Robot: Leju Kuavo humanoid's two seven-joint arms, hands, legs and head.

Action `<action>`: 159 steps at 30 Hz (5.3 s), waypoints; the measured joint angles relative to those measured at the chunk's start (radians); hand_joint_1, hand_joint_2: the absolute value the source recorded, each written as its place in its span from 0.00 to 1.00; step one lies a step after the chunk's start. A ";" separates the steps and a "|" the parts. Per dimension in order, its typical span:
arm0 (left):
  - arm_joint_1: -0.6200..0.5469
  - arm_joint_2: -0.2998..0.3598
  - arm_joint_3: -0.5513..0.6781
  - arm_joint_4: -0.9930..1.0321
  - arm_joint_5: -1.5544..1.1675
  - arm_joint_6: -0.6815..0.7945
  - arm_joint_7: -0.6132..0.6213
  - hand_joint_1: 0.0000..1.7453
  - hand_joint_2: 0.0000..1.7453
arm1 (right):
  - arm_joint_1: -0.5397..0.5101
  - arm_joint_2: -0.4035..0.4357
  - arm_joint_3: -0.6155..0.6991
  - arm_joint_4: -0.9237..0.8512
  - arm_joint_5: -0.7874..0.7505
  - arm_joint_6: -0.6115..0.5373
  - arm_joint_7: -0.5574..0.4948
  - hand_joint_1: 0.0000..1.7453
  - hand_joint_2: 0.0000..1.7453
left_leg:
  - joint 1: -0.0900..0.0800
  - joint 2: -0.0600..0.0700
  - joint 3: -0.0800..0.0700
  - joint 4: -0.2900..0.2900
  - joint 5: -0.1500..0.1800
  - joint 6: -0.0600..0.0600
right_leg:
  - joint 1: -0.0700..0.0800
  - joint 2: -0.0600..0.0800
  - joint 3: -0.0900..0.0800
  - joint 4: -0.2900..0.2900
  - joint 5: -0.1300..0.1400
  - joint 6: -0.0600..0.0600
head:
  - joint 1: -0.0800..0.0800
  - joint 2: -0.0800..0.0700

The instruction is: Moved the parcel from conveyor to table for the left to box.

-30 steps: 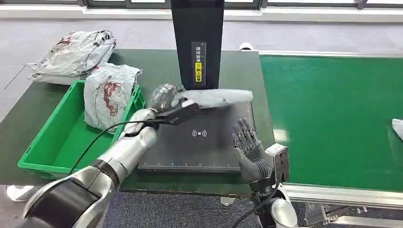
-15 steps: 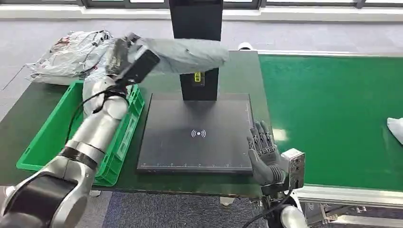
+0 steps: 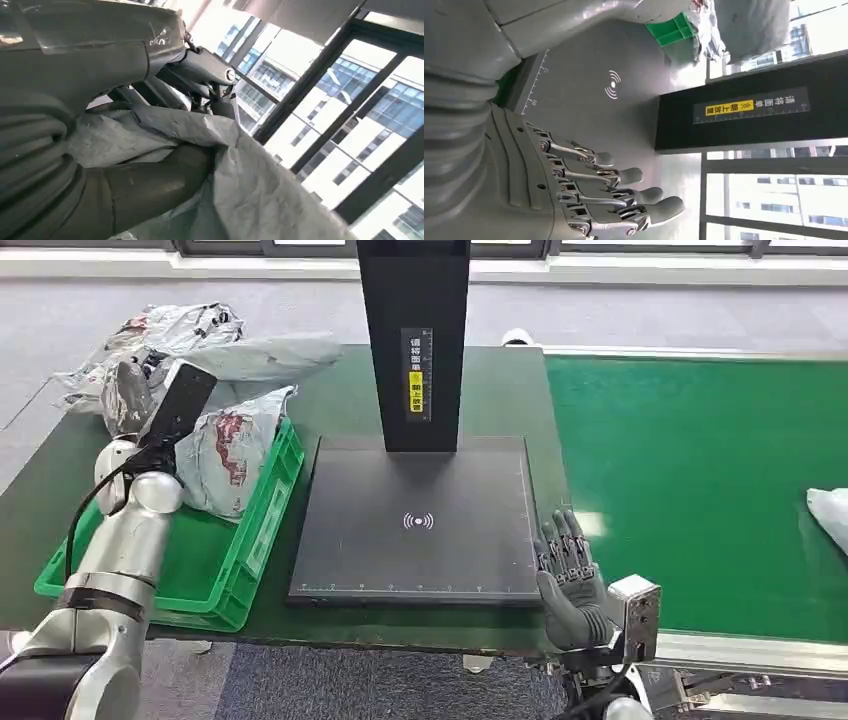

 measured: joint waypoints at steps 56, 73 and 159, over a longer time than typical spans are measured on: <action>0.692 0.059 0.333 -0.506 0.613 -0.309 -0.190 0.00 0.00 | 0.062 -0.031 -0.038 -0.031 -0.050 -0.037 -0.013 0.00 1.00 | 0.003 0.005 0.005 -0.001 -0.007 -0.006 | 0.005 0.001 0.001 0.000 -0.006 -0.008 | 0.000 0.000; 0.687 -0.176 -0.070 -0.628 0.870 -0.590 -0.394 0.00 1.00 | -0.192 -0.123 -0.152 0.189 0.435 -0.246 0.230 0.00 1.00 | -0.001 0.005 0.006 0.001 -0.007 -0.004 | 0.001 0.002 0.003 -0.001 -0.003 -0.004 | 0.000 0.000; 0.833 -0.342 -0.063 -0.453 0.925 -0.599 -0.254 0.00 1.00 | -0.787 -0.620 -0.344 1.305 1.500 -0.232 0.868 1.00 1.00 | -0.003 -0.002 0.001 0.004 -0.006 0.003 | -0.001 -0.005 0.003 -0.001 -0.002 0.001 | 0.000 0.000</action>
